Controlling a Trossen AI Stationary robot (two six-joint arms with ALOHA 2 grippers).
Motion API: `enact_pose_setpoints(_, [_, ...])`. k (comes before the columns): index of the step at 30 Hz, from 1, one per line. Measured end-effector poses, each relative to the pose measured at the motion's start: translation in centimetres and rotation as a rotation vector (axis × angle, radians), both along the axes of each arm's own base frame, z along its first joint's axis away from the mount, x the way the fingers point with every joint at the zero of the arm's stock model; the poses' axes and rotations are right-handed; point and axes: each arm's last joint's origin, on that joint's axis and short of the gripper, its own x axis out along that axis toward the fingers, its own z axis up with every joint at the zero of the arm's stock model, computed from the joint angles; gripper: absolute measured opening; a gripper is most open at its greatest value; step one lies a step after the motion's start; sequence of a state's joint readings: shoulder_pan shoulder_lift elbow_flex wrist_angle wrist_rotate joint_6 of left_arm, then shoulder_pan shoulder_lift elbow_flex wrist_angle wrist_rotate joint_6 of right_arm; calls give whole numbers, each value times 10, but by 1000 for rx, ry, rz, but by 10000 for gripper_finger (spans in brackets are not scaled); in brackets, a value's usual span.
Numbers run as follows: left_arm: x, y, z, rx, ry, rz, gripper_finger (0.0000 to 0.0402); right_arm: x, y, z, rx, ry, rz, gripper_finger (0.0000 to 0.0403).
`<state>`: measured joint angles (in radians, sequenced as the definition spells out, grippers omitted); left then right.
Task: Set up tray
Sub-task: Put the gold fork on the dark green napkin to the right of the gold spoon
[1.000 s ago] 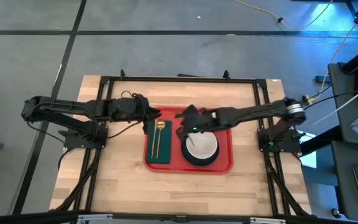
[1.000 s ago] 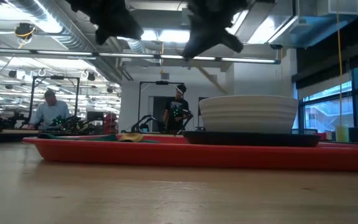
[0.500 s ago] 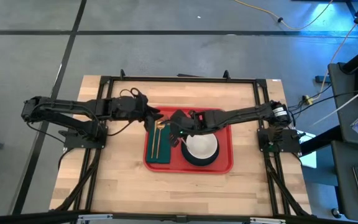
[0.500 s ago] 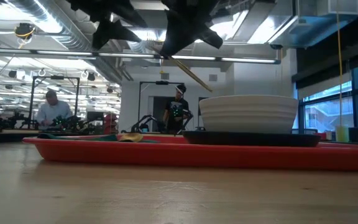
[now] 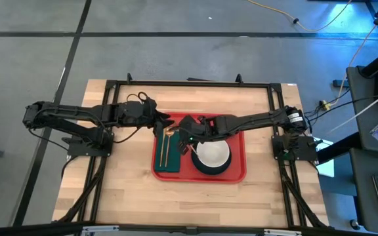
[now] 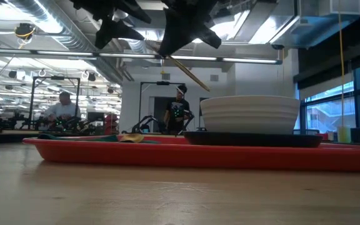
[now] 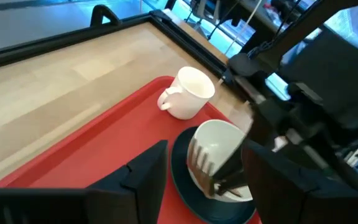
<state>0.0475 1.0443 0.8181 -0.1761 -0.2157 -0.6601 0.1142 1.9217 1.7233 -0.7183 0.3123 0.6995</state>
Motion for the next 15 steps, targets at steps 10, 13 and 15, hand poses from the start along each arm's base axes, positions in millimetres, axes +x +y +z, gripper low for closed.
enact_pose_setpoints(10, [4,1,-5,6,24,14,176,4,0,3,-12,-42,20,8])
enact_pose_setpoints(13, [4,1,-4,29,26,24,151,4,0,3,-12,-41,21,9])
enact_pose_setpoints(15, [4,1,-4,44,31,28,127,3,0,3,-12,-40,20,9])
